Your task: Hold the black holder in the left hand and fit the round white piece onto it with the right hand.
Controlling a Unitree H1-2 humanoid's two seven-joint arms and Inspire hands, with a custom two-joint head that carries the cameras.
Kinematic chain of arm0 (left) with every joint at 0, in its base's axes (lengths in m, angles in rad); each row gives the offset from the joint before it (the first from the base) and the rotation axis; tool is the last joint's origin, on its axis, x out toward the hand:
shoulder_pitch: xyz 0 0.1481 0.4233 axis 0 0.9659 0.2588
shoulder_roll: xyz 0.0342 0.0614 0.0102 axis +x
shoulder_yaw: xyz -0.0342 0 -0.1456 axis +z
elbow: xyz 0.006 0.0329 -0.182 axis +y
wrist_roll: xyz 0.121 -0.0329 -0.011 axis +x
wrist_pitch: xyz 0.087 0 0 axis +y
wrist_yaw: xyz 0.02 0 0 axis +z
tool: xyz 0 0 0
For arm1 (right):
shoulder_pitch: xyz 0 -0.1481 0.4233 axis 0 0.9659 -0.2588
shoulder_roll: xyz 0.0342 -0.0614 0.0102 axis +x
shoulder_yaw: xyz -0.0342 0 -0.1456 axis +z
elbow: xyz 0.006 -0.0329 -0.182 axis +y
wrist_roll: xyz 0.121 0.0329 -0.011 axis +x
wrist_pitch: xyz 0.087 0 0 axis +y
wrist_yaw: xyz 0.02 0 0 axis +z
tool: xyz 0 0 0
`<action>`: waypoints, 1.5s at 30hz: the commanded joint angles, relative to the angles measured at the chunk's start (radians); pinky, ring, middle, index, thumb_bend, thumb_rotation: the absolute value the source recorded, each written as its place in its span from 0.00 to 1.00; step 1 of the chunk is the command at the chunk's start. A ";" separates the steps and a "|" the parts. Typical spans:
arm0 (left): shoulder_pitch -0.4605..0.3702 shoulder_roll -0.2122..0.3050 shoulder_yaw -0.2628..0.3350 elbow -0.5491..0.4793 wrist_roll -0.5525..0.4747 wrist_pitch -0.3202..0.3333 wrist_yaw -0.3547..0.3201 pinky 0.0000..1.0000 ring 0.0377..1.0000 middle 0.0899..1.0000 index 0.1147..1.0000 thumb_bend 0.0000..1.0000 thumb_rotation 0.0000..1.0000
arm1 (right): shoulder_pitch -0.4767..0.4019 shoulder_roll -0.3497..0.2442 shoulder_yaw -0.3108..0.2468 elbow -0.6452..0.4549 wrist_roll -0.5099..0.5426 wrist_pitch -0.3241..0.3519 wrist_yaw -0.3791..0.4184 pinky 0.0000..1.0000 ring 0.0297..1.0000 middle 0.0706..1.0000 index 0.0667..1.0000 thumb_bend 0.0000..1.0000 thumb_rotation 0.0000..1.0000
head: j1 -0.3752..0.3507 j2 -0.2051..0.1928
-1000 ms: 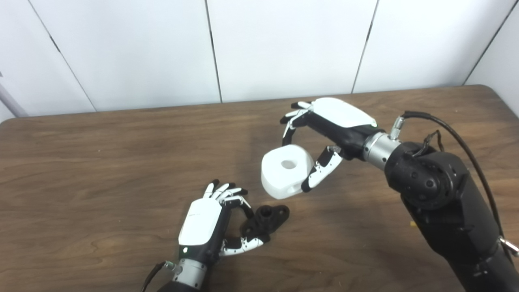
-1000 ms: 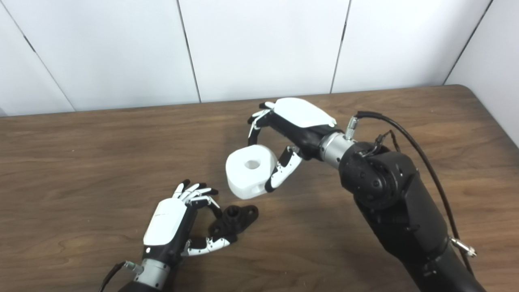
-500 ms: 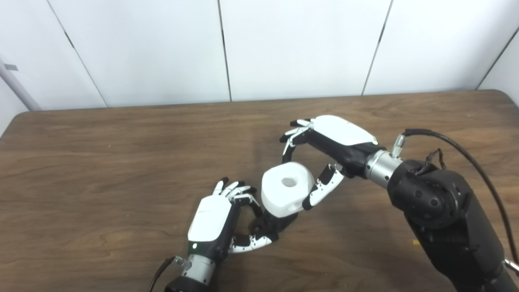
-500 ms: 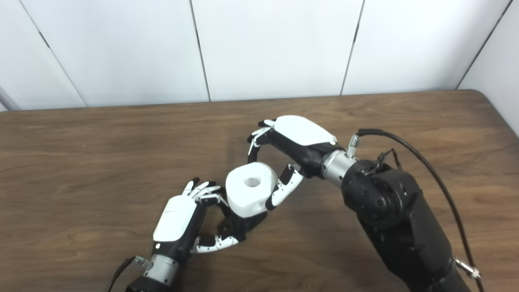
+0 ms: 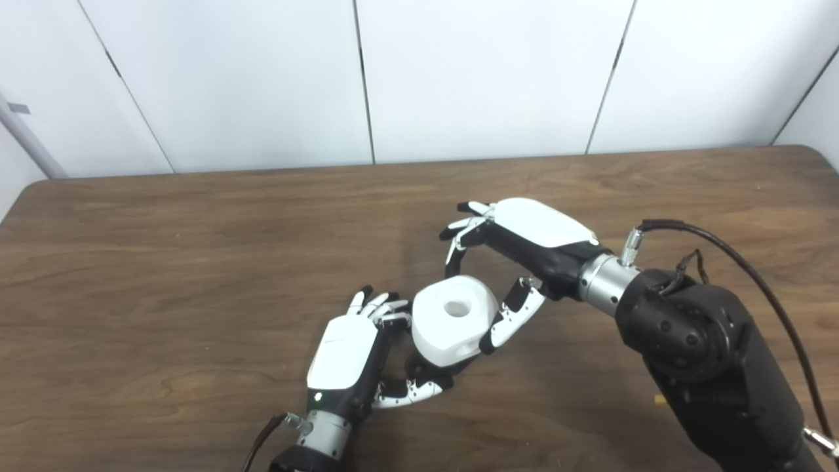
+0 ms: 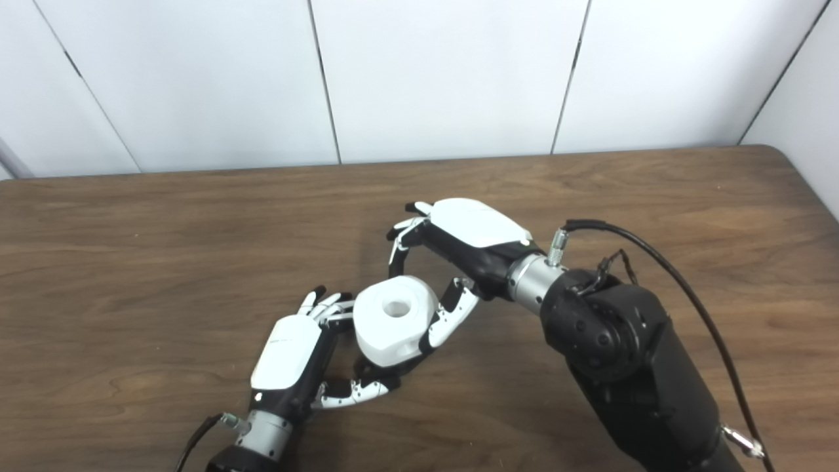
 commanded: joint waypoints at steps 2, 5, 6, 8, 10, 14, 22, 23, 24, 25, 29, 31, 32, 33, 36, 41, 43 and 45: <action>-0.005 -0.008 -0.014 0.022 0.021 0.003 -0.004 1.00 0.89 0.78 0.42 0.52 0.05 | -0.031 0.007 -0.011 -0.025 -0.008 -0.018 -0.026 1.00 0.99 0.84 0.45 0.53 0.14 | 0.000 0.000; -0.005 -0.008 -0.014 0.020 0.022 0.006 -0.008 1.00 0.89 0.78 0.42 0.52 0.05 | -0.032 0.006 -0.010 -0.021 -0.011 -0.025 -0.028 1.00 0.99 0.84 0.45 0.53 0.14 | 0.000 0.000; -0.004 -0.008 -0.015 0.018 0.023 0.007 -0.008 1.00 0.89 0.78 0.42 0.52 0.05 | -0.031 0.005 -0.010 -0.021 -0.013 -0.027 -0.028 1.00 0.99 0.84 0.45 0.53 0.14 | 0.004 -0.002; -0.003 -0.009 -0.016 0.016 0.024 0.007 -0.008 1.00 0.89 0.78 0.42 0.52 0.05 | -0.029 0.005 -0.010 -0.020 -0.015 -0.029 -0.028 1.00 0.99 0.84 0.45 0.53 0.14 | 0.003 -0.002; -0.002 -0.009 -0.016 0.015 0.025 0.008 -0.007 1.00 0.89 0.78 0.42 0.52 0.05 | -0.027 0.005 -0.012 -0.017 -0.016 -0.033 -0.031 1.00 0.99 0.84 0.45 0.53 0.14 | 0.003 -0.002; -0.002 -0.007 -0.017 0.011 0.027 0.013 -0.010 1.00 0.89 0.78 0.42 0.52 0.05 | -0.022 0.003 -0.012 -0.009 -0.018 -0.044 -0.037 1.00 0.99 0.84 0.45 0.53 0.14 | -0.001 -0.001; -0.003 -0.007 -0.017 0.013 0.020 0.004 -0.002 1.00 0.89 0.77 0.42 0.52 0.05 | -0.015 -0.008 -0.015 0.001 -0.015 -0.055 -0.041 1.00 0.98 0.83 0.45 0.52 0.14 | -0.002 0.001; -0.003 -0.008 -0.017 0.014 0.020 0.004 -0.002 1.00 0.89 0.77 0.42 0.52 0.05 | -0.013 -0.008 -0.017 0.002 -0.012 -0.054 -0.041 1.00 0.98 0.83 0.45 0.52 0.14 | -0.002 0.000; -0.004 -0.007 -0.017 0.014 0.021 0.004 -0.001 1.00 0.89 0.77 0.42 0.52 0.05 | -0.011 -0.008 -0.019 0.002 -0.011 -0.052 -0.042 1.00 0.98 0.83 0.45 0.52 0.13 | -0.002 0.000; -0.004 -0.007 -0.018 0.015 0.022 0.004 -0.001 1.00 0.88 0.77 0.42 0.52 0.05 | -0.008 -0.008 -0.019 0.003 -0.011 -0.052 -0.043 1.00 0.98 0.83 0.45 0.52 0.13 | -0.001 0.000; -0.005 -0.010 -0.019 0.017 0.024 0.008 -0.001 1.00 0.89 0.78 0.42 0.52 0.05 | 0.001 -0.008 -0.019 0.010 -0.006 -0.064 -0.054 1.00 0.98 0.83 0.45 0.52 0.13 | 0.000 -0.002; -0.005 -0.010 -0.021 0.017 0.025 0.007 0.001 1.00 0.89 0.78 0.42 0.52 0.05 | 0.006 -0.008 -0.019 0.014 0.000 -0.075 -0.062 1.00 0.98 0.83 0.45 0.52 0.13 | 0.000 -0.002; -0.005 -0.011 -0.021 0.017 0.025 0.008 0.001 1.00 0.89 0.78 0.42 0.52 0.05 | 0.008 -0.008 -0.020 0.016 0.002 -0.080 -0.066 1.00 0.98 0.83 0.44 0.52 0.13 | 0.002 -0.003; -0.005 -0.011 -0.022 0.015 0.026 0.009 -0.001 1.00 0.89 0.78 0.42 0.52 0.05 | 0.010 -0.007 -0.021 0.017 0.003 -0.083 -0.068 1.00 0.98 0.83 0.44 0.52 0.14 | 0.002 -0.001; -0.005 -0.012 -0.024 0.016 0.027 0.010 0.001 1.00 0.89 0.78 0.42 0.52 0.05 | 0.013 -0.007 -0.021 0.021 0.005 -0.089 -0.073 1.00 0.98 0.83 0.44 0.53 0.14 | 0.003 -0.002; -0.007 -0.011 -0.028 0.020 0.025 0.012 0.003 1.00 0.89 0.78 0.42 0.52 0.05 | 0.015 -0.004 -0.018 0.025 0.003 -0.091 -0.081 1.00 0.98 0.83 0.44 0.53 0.14 | 0.004 -0.004; -0.008 -0.012 -0.028 0.022 0.022 0.013 0.004 1.00 0.89 0.78 0.42 0.52 0.05 | 0.015 -0.003 -0.016 0.028 0.000 -0.093 -0.082 1.00 0.98 0.83 0.44 0.53 0.14 | 0.005 -0.006; -0.008 -0.012 -0.029 0.023 0.021 0.011 0.008 1.00 0.89 0.78 0.42 0.52 0.05 | 0.016 -0.001 -0.014 0.033 -0.001 -0.095 -0.086 1.00 0.98 0.83 0.44 0.53 0.14 | 0.005 -0.006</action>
